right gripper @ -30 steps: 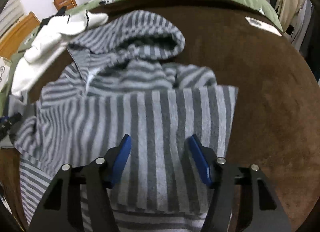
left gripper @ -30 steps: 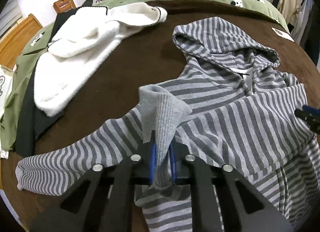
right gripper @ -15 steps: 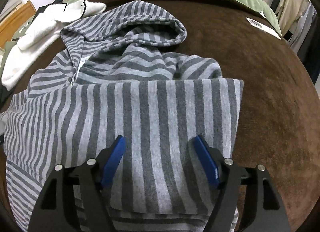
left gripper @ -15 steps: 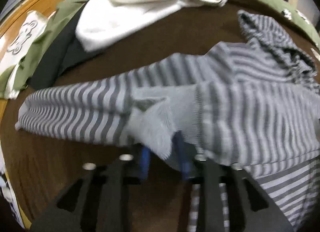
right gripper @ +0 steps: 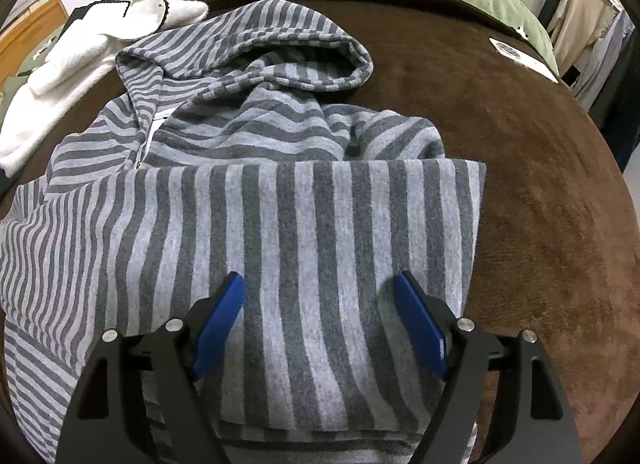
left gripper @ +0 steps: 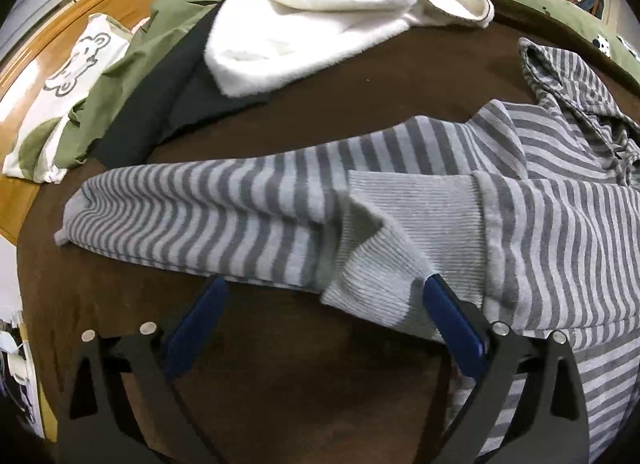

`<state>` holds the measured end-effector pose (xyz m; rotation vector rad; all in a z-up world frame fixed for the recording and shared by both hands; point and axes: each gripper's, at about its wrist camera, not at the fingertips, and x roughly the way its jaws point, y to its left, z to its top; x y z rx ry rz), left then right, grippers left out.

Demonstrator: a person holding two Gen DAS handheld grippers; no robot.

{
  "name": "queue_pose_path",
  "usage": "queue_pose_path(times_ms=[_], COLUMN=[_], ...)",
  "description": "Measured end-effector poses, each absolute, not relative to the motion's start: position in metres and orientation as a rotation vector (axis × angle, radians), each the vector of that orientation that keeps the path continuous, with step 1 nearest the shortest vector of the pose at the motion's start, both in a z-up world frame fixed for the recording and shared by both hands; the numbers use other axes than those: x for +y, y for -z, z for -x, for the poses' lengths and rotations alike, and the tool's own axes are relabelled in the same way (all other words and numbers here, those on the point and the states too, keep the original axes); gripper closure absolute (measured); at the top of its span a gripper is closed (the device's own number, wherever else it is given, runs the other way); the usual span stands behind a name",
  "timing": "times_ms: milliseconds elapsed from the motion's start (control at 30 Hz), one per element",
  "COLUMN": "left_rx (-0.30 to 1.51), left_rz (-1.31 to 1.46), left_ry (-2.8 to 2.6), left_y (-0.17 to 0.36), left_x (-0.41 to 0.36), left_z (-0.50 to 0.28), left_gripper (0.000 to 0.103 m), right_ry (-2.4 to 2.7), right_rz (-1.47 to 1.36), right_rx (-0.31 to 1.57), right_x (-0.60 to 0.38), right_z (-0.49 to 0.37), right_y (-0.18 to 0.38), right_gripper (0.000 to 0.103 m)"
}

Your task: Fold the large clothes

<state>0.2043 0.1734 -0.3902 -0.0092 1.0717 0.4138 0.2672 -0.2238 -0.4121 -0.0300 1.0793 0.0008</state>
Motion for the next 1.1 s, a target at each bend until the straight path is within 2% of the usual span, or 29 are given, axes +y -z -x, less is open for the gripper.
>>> queue_pose_path(times_ms=[300,633,933,1100], left_rx=[1.034,0.994,0.896,0.847], left_rz=[0.149,0.385,0.626,0.815], left_ry=[-0.461,-0.592,-0.647,-0.662], left_y=[0.351,0.343,0.369,0.396], left_x=[0.215,0.309,0.411,0.459], left_z=[-0.182,-0.141,-0.115,-0.102], left_gripper=[0.006,0.006,0.007,0.015], right_ry=[-0.086,-0.341,-0.447,-0.435], right_rz=[0.05,0.12,0.153,0.16], right_rx=[1.043,1.019,1.021,1.038], right_x=[-0.189,-0.073,0.018,0.045], right_z=[-0.259,-0.259,-0.254,-0.253], right_y=[0.373,0.34,0.349,0.36], right_gripper=[0.019,0.017,0.017,0.017])
